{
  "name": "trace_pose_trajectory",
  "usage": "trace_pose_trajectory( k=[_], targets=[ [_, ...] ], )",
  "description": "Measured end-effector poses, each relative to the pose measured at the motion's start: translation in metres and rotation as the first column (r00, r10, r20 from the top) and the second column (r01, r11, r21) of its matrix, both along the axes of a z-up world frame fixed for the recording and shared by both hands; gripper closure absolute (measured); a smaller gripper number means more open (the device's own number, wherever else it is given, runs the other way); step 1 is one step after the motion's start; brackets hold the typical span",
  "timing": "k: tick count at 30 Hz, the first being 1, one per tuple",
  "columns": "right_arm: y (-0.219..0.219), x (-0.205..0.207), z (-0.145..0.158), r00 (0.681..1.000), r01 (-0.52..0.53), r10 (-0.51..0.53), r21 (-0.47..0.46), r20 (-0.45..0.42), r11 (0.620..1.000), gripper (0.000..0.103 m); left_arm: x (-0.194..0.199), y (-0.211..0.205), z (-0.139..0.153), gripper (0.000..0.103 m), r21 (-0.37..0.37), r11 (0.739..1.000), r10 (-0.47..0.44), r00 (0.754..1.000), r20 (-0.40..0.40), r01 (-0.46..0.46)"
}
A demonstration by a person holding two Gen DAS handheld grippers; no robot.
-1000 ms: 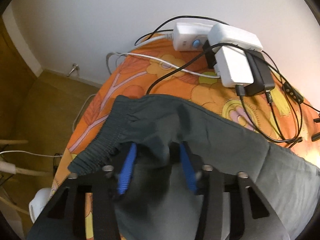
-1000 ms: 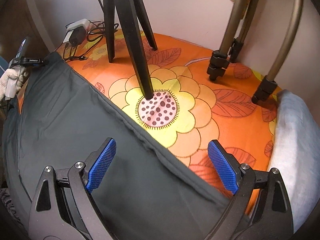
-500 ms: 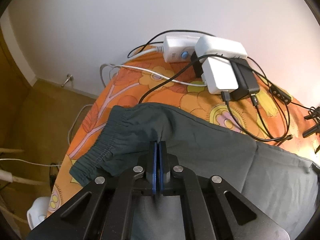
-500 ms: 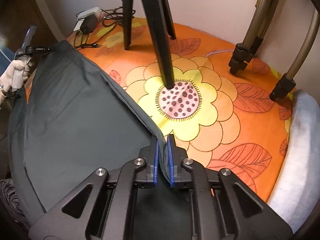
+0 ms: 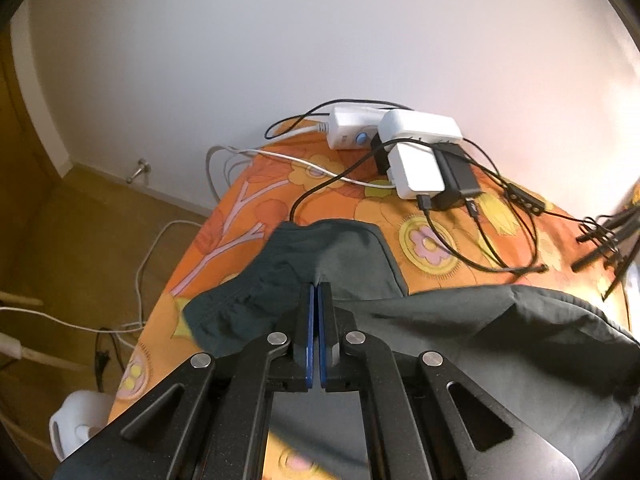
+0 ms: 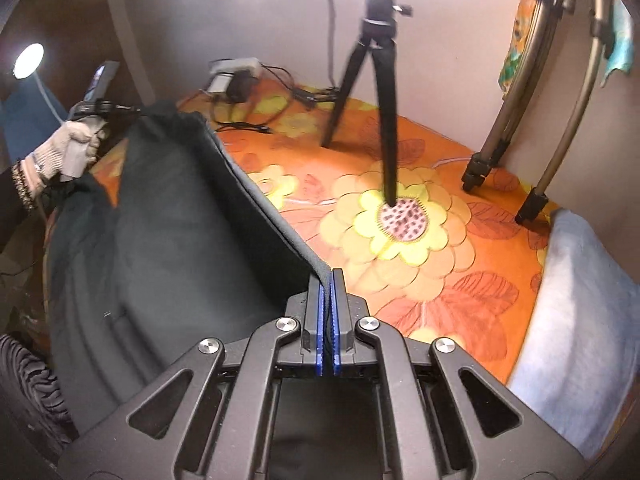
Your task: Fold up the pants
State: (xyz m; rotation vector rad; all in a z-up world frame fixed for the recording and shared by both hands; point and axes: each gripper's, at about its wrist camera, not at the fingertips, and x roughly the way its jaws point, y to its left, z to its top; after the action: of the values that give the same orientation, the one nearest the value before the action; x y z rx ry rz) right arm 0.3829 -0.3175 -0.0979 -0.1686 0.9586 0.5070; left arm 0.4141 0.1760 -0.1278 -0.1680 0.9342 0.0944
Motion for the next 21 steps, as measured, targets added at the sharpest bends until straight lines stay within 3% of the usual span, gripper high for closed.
trace_pose_trajectory(
  k=[9,14,21],
  targets=[
    [0.023,-0.095,-0.001,0.996,-0.069,0.068,-0.009,-0.057,0.998,0.1,-0.073,0.011,0.015,0.103,-0.02,1.0,-0.011,0.999,0.034,0.012],
    [0.022,-0.129,-0.017,0.992,-0.069,0.066,-0.031,-0.109,0.997,0.1,-0.109,0.015,0.004,0.103,-0.02,1.0,-0.004,1.0,0.0,0.004],
    [0.027,-0.158,-0.027,0.992,-0.072,0.064,-0.068,-0.108,0.995,0.1,-0.148,0.019,-0.012,0.101,-0.025,0.999,0.024,0.999,-0.048,-0.025]
  ],
)
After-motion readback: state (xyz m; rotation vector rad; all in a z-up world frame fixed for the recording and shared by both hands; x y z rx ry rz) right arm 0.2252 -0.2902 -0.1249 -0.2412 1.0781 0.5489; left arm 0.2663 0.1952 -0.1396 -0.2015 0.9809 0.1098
